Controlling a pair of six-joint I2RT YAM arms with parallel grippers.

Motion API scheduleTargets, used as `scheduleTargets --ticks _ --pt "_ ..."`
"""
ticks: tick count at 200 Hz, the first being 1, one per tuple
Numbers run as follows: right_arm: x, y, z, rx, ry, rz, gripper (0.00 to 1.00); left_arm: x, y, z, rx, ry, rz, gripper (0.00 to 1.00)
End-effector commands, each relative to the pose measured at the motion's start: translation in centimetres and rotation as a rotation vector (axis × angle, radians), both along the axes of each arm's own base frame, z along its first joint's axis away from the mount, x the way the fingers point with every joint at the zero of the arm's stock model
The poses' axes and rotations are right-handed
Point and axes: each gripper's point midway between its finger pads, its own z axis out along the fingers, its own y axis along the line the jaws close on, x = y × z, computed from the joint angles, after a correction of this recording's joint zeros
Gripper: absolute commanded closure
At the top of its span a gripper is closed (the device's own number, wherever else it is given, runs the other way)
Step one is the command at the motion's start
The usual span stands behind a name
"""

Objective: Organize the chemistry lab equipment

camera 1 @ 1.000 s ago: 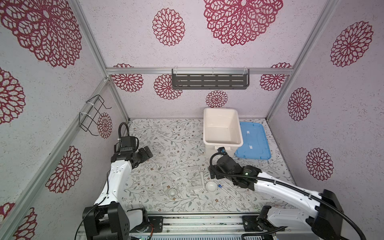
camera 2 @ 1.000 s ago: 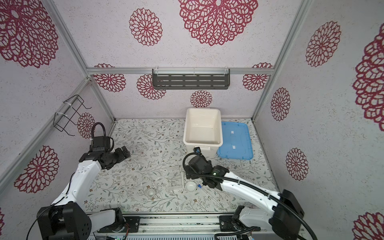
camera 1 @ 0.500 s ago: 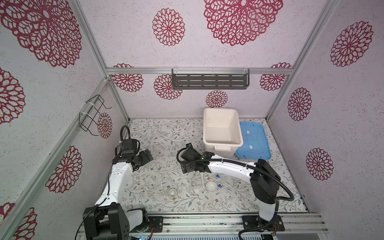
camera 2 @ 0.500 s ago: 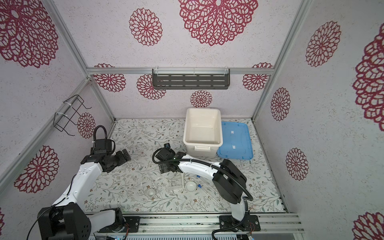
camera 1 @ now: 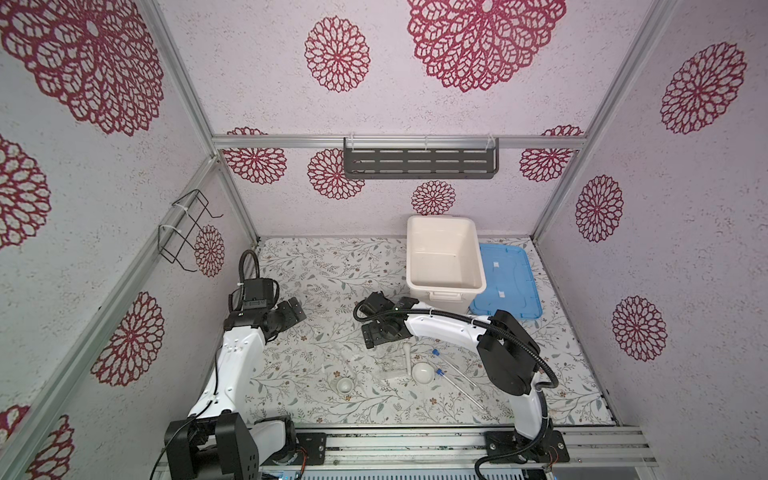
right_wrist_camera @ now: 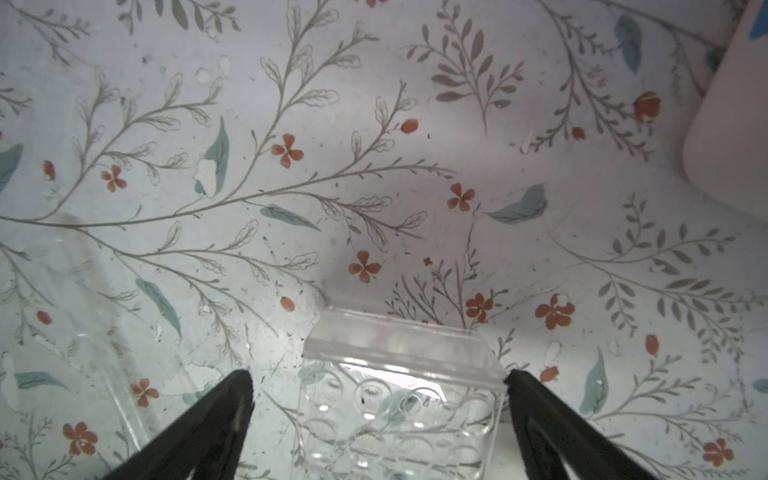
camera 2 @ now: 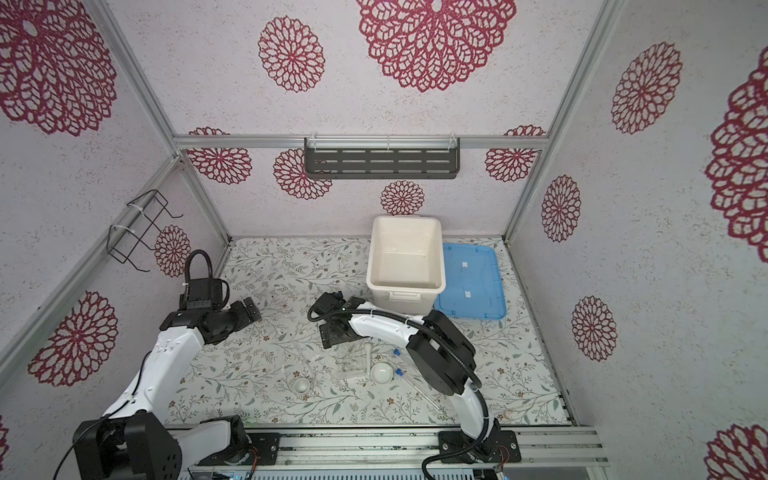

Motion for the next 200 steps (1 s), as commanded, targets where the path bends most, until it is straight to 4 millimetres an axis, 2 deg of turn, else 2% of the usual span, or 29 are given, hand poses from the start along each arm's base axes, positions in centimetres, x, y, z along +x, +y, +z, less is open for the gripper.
scheduleTargets --ticks 1,33,88,118,143,200 --pt "0.1 -0.3 0.4 -0.013 0.019 -0.024 0.01 0.1 0.3 0.7 0.025 -0.022 0.01 0.03" --pt "0.5 -0.8 0.8 -0.031 0.003 -0.032 0.01 0.0 0.4 0.7 0.028 -0.018 0.014 0.03" --pt "1.3 0.1 -0.9 -0.025 0.042 -0.039 0.03 0.1 0.5 0.7 0.027 -0.02 0.018 0.03" --pt "1.5 1.0 -1.5 -0.023 0.064 -0.022 0.11 0.0 0.4 0.7 0.024 -0.02 0.018 0.03" --pt "1.6 1.4 -2.4 -0.047 0.087 -0.015 0.22 0.1 0.4 0.7 0.022 -0.022 0.018 0.03" --pt "2.1 2.3 -2.3 -0.062 0.087 0.0 0.27 0.1 0.3 0.7 0.017 -0.024 0.017 0.03"
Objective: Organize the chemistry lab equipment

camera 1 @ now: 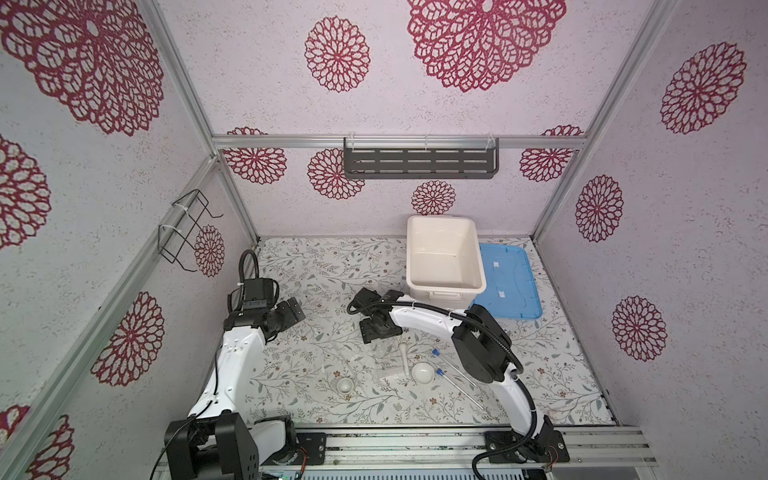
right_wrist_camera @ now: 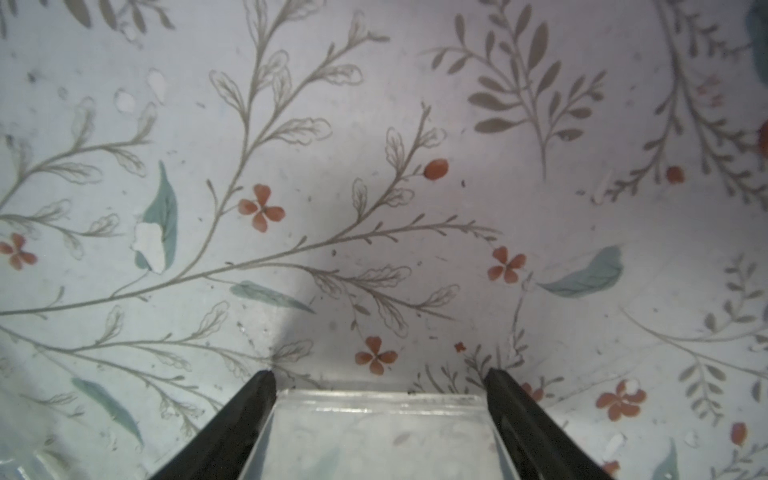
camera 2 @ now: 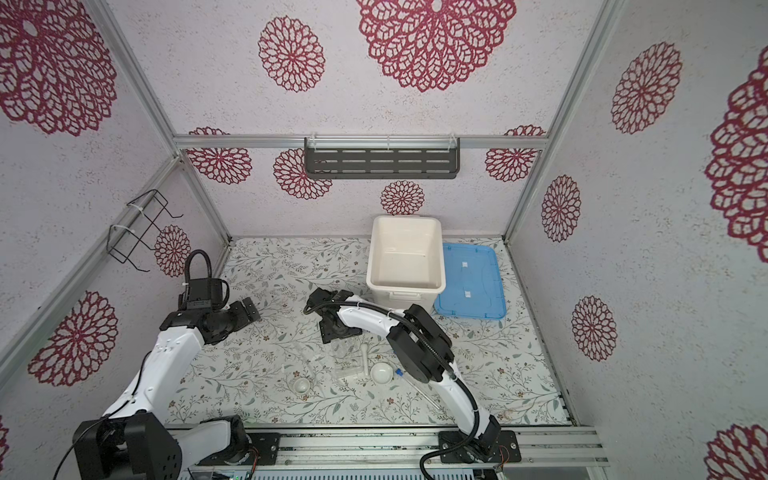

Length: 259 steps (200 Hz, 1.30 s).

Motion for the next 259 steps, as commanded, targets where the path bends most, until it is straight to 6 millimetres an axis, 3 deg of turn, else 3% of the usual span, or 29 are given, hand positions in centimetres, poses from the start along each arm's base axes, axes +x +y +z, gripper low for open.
scheduleTargets --ticks 1,85,126,147,183,213,239,259 --pt "0.0 0.4 0.7 -0.003 0.009 0.012 0.27 0.2 -0.1 0.7 0.001 -0.028 0.006 0.03" --pt "0.8 7.2 1.4 0.103 0.001 0.101 0.24 0.0 0.2 0.8 0.018 -0.028 0.013 0.03" --pt "1.3 7.1 2.5 0.076 -0.045 0.16 0.12 0.0 0.1 0.6 0.012 -0.023 0.012 0.03" --pt "1.6 6.6 5.1 0.073 -0.092 0.19 0.09 0.1 0.1 0.5 0.008 -0.02 0.01 0.03" --pt "1.1 4.2 9.6 0.031 -0.156 0.253 0.08 0.1 0.0 0.3 0.003 -0.015 0.01 0.03" --pt "-0.7 0.4 12.4 0.013 -0.201 0.291 0.05 0.1 0.0 0.2 0.002 -0.013 0.011 0.03" --pt "-2.8 -4.0 13.8 0.013 -0.238 0.284 0.05 0.2 0.1 0.1 0.001 -0.006 0.014 0.03" --pt "-4.6 -8.2 12.3 -0.015 -0.221 0.249 0.07 0.2 0.1 0.1 0.005 -0.004 0.017 0.02"
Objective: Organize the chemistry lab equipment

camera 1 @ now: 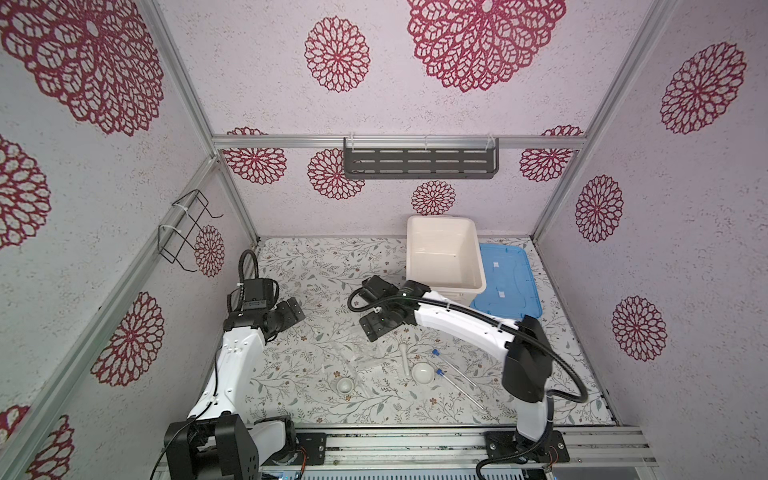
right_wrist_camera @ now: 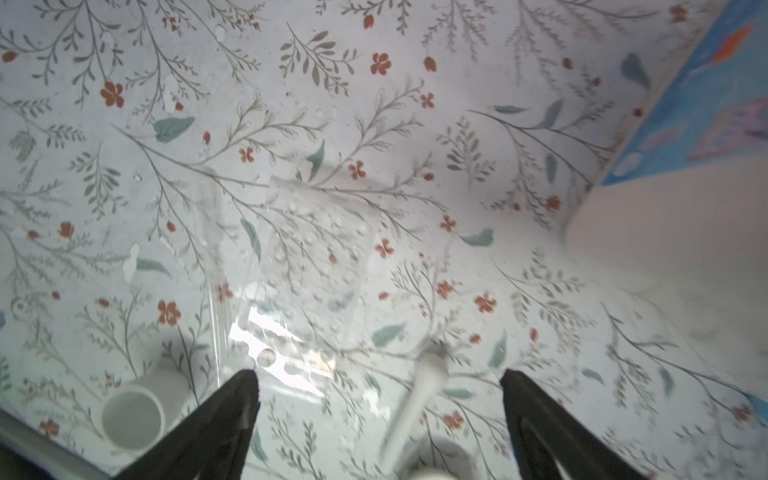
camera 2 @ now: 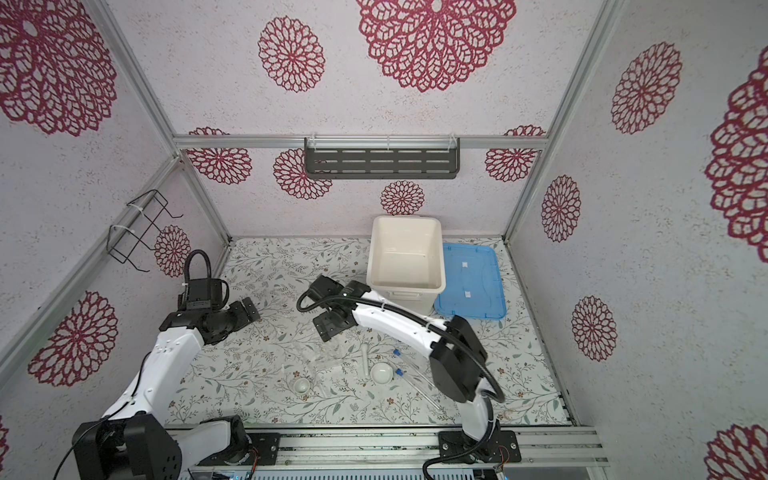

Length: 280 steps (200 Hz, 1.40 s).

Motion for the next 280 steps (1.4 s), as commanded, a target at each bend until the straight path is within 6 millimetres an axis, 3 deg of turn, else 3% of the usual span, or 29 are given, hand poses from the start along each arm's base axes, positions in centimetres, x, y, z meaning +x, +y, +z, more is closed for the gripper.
scheduleTargets --ticks 1,34,80,138,172,200,225,280 --pt "-1.1 -4.7 -0.8 -0.05 -0.027 -0.036 0.07 0.2 0.1 0.0 0.005 0.0 0.012 0.02" --pt "-3.4 -11.6 -5.5 -0.121 0.098 -0.16 0.1 0.2 0.1 0.0 0.005 -0.002 0.012 0.02" --pt "-3.2 -14.9 -8.4 -0.072 0.108 -0.156 0.22 0.5 -0.3 -0.4 -0.017 0.005 0.008 0.03" --pt "-2.8 -14.7 -9.9 -0.025 0.116 -0.053 0.36 0.3 -0.7 -0.2 -0.013 -0.003 -0.001 0.02" --pt "-2.0 -15.6 -11.0 -0.094 0.118 -0.04 0.46 0.3 -0.9 -0.1 -0.022 -0.012 -0.005 0.02" --pt "-1.5 -15.6 -11.6 -0.099 0.114 -0.041 0.49 0.3 -1.1 0.1 -0.021 -0.02 -0.011 0.03" --pt "-1.1 -15.0 -12.0 -0.11 0.129 -0.017 0.57 0.3 -1.1 0.2 -0.02 -0.027 -0.011 0.03" --pt "-0.9 -14.9 -13.2 -0.138 0.152 -0.01 0.61 0.3 -1.2 0.1 -0.023 -0.022 -0.013 0.02"
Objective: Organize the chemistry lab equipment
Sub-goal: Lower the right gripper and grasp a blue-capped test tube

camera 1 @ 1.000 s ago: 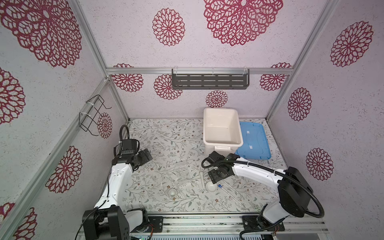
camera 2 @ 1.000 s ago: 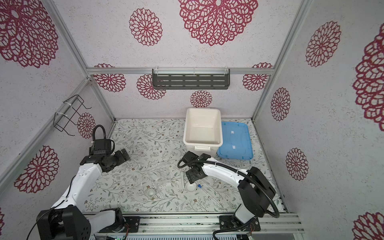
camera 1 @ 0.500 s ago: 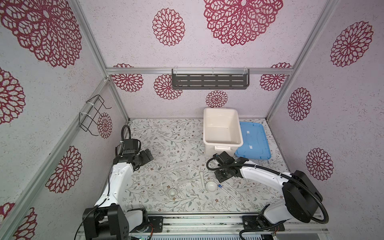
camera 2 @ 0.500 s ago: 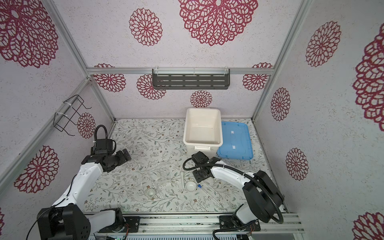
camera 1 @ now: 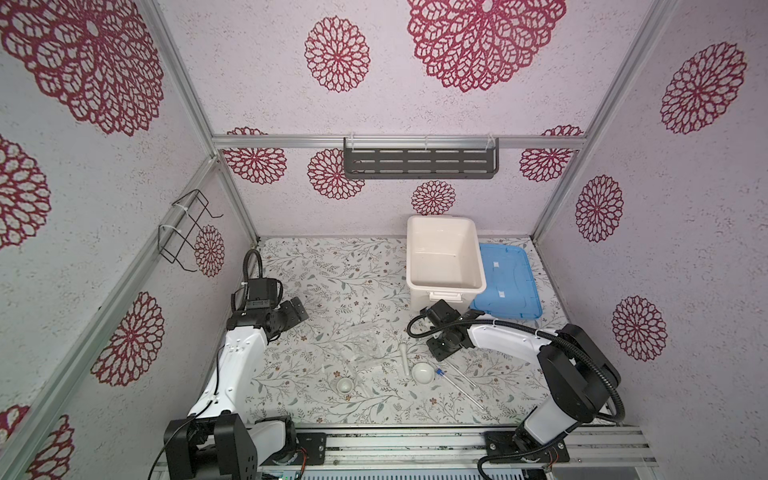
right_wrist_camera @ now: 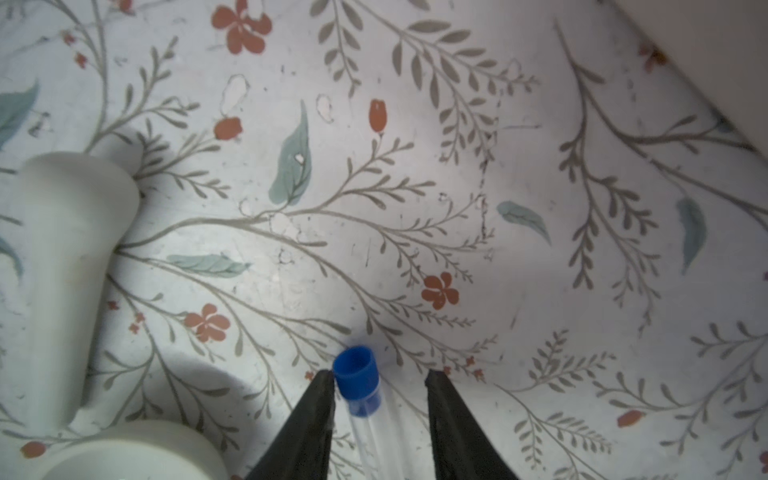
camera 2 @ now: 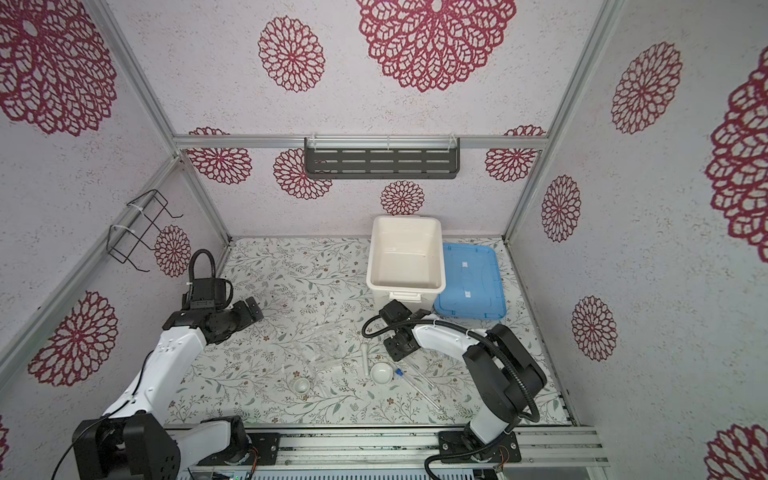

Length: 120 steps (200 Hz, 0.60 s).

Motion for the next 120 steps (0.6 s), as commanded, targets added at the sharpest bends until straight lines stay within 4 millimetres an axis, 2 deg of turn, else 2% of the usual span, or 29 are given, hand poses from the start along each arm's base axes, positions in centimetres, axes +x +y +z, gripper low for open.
scheduleTargets --ticks 1,48,120 --pt "0.41 0.13 0.22 -0.006 -0.006 0.016 0.61 0.12 -0.18 0.26 -0.007 -0.021 0.005 0.02" --pt "0.36 0.29 -0.44 -0.016 0.017 0.024 0.67 0.13 -0.23 0.16 -0.01 -0.018 0.003 0.03" --pt "0.34 0.71 -0.24 -0.002 0.017 0.059 0.77 0.14 -0.05 -0.06 -0.005 -0.004 0.012 0.03"
